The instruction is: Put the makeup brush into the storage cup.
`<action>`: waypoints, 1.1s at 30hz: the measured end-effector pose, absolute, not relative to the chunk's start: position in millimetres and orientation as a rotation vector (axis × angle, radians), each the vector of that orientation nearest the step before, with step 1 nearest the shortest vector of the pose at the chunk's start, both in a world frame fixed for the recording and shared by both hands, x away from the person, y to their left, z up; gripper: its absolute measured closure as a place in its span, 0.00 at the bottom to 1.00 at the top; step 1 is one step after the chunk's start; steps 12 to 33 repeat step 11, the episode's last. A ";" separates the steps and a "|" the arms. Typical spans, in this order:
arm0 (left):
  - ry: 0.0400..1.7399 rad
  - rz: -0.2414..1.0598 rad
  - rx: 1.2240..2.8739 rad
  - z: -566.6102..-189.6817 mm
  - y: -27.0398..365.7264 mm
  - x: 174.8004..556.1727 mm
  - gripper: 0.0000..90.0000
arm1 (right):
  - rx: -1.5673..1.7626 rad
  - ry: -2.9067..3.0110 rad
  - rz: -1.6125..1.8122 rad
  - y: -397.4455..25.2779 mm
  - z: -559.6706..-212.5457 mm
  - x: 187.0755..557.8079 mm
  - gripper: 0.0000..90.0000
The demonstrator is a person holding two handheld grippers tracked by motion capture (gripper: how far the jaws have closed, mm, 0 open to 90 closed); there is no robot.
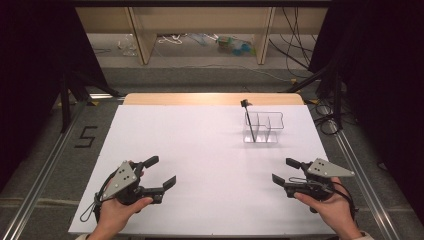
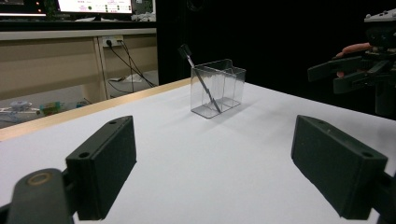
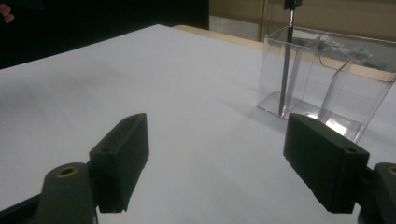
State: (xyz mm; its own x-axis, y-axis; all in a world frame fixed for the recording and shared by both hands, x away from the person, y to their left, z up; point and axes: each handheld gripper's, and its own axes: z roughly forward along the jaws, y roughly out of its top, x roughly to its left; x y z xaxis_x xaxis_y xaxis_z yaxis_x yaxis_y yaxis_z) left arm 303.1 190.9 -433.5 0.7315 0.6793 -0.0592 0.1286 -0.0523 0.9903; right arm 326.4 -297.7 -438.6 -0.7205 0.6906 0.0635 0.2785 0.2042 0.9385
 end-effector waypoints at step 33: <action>0.667 0.492 1.593 -435.5 187.8 305.0 0.16 | 0.910 2.125 1.489 -297.4 -440.3 328.8 0.26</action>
